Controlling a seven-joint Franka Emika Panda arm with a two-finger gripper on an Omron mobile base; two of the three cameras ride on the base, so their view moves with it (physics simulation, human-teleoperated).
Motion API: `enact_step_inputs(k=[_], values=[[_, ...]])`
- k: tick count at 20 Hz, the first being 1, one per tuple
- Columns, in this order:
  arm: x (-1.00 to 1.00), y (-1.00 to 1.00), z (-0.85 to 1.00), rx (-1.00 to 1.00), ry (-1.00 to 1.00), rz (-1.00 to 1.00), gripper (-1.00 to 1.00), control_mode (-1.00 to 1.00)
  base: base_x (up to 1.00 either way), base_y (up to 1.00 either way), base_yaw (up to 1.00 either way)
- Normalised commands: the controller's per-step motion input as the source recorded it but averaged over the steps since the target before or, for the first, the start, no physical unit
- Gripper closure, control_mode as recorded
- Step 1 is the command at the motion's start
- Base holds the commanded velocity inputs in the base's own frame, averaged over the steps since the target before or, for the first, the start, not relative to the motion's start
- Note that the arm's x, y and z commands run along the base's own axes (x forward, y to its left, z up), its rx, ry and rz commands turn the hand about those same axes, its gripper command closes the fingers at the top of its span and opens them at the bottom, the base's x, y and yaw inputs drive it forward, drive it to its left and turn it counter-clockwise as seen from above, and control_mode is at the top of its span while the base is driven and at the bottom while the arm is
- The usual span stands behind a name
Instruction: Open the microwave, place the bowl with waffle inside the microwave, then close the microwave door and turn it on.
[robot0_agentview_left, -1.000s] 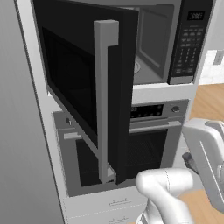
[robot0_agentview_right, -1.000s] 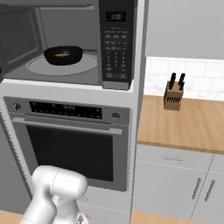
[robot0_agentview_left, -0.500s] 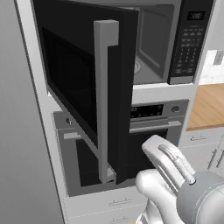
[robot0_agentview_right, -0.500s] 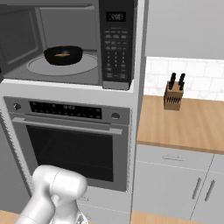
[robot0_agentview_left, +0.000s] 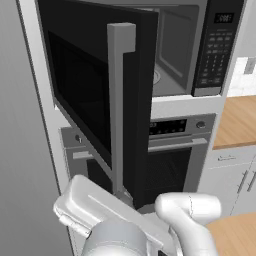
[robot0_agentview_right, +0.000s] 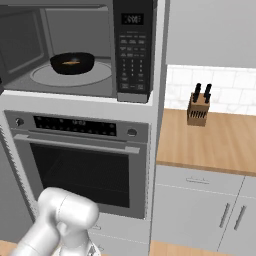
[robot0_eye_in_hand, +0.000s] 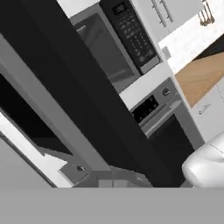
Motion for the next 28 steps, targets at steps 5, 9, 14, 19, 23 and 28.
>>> enact_step_inputs(k=[5, 9, 14, 19, 23, 28], values=[[0.88, 0.96, -0.29, -0.36, -0.04, -0.22, 1.00, -1.00, 0.00, 0.00, 0.00], [1.00, 0.91, -0.44, -0.32, 0.00, -0.24, 1.00, -1.00, 0.00, 0.00, 0.00], [0.95, 0.12, -0.10, -0.17, 0.02, -0.09, 1.00, -1.00, 0.00, 0.00, 0.00], [0.80, -0.64, 0.04, -0.15, -0.01, -0.04, 1.00, -1.00, 0.00, 0.00, 0.00], [0.79, -0.99, 0.16, -0.10, 0.00, -0.07, 1.00, -1.00, 0.00, 0.00, 0.00], [0.78, -1.00, 0.28, -0.08, 0.00, -0.07, 1.00, -1.00, 0.00, 0.00, 0.00]])
